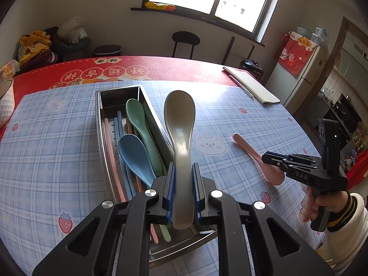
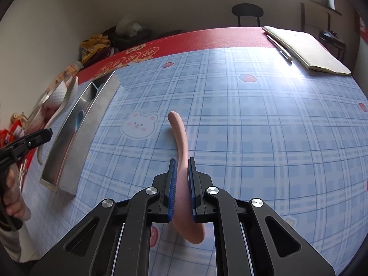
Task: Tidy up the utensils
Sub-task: 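Lower the grey spoon into the caddy with left tool while right tool lifts the pink spoon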
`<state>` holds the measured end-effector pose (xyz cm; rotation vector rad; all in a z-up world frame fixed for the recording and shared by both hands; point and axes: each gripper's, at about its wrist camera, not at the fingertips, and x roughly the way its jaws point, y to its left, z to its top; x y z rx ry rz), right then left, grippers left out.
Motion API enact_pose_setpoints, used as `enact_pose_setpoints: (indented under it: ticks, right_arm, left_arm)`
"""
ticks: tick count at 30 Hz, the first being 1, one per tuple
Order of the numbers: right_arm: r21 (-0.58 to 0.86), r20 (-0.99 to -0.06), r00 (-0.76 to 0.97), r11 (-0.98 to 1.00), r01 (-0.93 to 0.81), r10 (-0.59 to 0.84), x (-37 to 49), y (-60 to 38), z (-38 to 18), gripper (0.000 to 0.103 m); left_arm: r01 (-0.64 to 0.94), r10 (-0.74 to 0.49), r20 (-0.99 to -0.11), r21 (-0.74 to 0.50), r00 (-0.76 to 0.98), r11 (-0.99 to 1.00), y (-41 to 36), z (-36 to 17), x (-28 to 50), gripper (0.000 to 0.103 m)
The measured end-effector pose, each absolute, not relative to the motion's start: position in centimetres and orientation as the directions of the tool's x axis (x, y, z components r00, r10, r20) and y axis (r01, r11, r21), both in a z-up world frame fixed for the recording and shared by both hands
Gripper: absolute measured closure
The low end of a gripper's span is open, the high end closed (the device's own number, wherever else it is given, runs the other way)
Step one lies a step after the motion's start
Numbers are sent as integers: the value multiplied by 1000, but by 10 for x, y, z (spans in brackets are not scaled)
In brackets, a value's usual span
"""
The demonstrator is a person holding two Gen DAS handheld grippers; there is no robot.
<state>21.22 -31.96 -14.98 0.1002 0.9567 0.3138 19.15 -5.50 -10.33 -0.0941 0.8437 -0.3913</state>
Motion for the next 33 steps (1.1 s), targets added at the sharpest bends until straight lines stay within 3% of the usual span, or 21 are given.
enact_pose_setpoints:
  ticks: [14, 23, 33]
  right_arm:
    - [151, -826, 485, 941, -304, 289, 209, -293, -154, 90]
    - [210, -815, 492, 948, -239, 305, 211, -302, -156, 93]
    - [389, -749, 518, 907, -160, 413, 207, -312, -160, 93]
  left_arm:
    - [304, -387, -709, -249, 589, 920, -52, -105, 189, 89]
    - [283, -387, -710, -268, 589, 921, -45, -107, 188, 89]
    - [234, -370, -717, -286, 591, 929, -31, -111, 191, 89]
